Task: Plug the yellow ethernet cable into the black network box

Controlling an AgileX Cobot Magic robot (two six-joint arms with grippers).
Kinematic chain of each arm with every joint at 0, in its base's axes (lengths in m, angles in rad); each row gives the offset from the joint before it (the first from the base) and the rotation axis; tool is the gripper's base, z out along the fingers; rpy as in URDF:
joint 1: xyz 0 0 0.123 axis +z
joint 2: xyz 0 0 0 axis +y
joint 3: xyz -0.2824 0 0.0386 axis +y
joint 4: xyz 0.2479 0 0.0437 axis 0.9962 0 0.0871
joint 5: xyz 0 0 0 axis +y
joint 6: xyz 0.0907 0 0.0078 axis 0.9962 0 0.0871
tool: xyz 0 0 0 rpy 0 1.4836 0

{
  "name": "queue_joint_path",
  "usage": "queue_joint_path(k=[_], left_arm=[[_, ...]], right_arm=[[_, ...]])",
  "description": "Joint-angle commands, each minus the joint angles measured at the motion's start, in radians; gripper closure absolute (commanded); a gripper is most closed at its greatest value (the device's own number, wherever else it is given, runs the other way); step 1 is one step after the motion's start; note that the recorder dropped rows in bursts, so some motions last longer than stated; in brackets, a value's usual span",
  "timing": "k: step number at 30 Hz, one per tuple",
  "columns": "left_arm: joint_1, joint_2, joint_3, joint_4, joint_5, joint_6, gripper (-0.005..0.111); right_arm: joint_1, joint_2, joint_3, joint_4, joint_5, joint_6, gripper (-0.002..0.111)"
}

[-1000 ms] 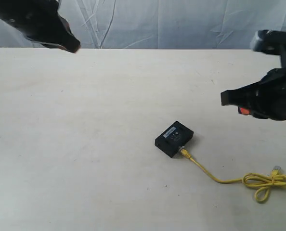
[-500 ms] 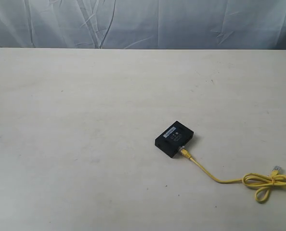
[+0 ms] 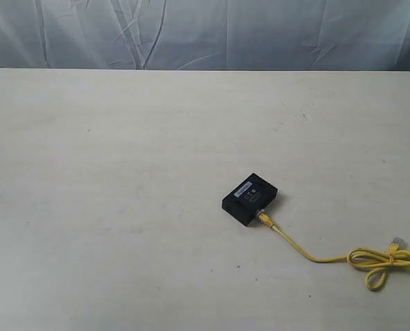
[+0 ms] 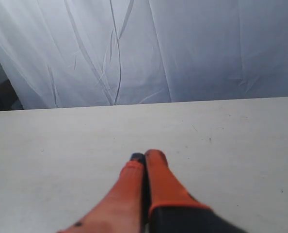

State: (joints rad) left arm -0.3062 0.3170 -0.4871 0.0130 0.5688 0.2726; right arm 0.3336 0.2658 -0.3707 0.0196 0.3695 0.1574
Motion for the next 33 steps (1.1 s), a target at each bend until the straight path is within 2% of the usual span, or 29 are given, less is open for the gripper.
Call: queue_joint_path(k=[1, 6, 14, 17, 22, 27, 33], left_arm=[[0.0, -0.007, 0.004, 0.003, -0.001, -0.005, 0.107], [0.0, -0.007, 0.004, 0.005, -0.001, -0.005, 0.107], [0.0, -0.007, 0.004, 0.007, -0.001, -0.005, 0.107], [0.0, -0.007, 0.004, 0.007, -0.001, -0.005, 0.107], [0.0, -0.007, 0.004, 0.007, -0.001, -0.005, 0.107], [0.0, -0.007, 0.004, 0.007, -0.001, -0.005, 0.107], [0.0, -0.007, 0.004, 0.007, -0.001, -0.005, 0.107]], right_arm=[[-0.005, -0.007, 0.007, -0.01, -0.018, -0.005, 0.108], [-0.038, -0.073, 0.018, -0.008, -0.006, -0.005, 0.108], [-0.178, -0.218, 0.018, -0.02, -0.006, -0.005, 0.108], [-0.217, -0.241, 0.018, -0.099, -0.006, -0.016, 0.108], [-0.223, -0.245, 0.018, -0.155, 0.004, -0.016, 0.108], [-0.223, -0.243, 0.018, -0.14, 0.033, -0.124, 0.108], [-0.223, -0.243, 0.039, -0.129, 0.029, -0.13, 0.108]])
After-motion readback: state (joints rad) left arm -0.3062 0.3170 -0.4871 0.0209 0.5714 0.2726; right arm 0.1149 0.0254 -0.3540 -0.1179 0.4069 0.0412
